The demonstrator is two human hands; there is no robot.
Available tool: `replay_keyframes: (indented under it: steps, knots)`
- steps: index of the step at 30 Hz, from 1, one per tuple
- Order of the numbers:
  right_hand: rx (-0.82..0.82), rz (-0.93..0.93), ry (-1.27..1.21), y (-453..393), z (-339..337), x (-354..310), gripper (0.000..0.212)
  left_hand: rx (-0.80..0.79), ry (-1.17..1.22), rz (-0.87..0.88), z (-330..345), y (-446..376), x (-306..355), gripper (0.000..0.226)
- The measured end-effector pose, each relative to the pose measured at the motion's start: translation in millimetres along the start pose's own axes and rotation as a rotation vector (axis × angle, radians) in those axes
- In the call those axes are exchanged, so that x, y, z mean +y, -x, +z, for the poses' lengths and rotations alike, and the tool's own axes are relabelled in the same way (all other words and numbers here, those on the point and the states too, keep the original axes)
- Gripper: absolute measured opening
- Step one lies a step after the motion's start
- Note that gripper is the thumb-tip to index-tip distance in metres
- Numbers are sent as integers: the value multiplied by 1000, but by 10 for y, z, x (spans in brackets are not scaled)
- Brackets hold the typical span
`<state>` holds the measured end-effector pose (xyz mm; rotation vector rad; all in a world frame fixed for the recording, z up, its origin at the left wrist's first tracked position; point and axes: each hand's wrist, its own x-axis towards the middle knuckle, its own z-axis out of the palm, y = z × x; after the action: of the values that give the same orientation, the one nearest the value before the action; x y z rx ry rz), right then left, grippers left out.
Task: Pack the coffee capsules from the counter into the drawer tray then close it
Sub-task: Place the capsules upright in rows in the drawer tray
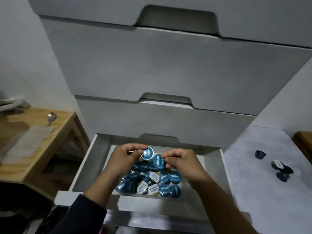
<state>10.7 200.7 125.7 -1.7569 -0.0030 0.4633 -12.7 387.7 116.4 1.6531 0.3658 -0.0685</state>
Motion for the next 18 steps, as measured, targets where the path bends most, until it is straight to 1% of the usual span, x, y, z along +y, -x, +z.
replay_keyframes:
  steps: [4,9,15,18]
  knots:
    - [37,51,-26,-75,214,46,28,1,-6,-39,-129,-62,-125,31]
    - [105,101,-49,-154,297,96,25,22,1,-88,-172,-155,-274,31]
    - [115,132,-80,-366,344,133,21,181,61,-184,-146,-322,-404,30]
    - [107,151,-79,-532,382,182,21,283,166,-297,-92,-429,-490,28]
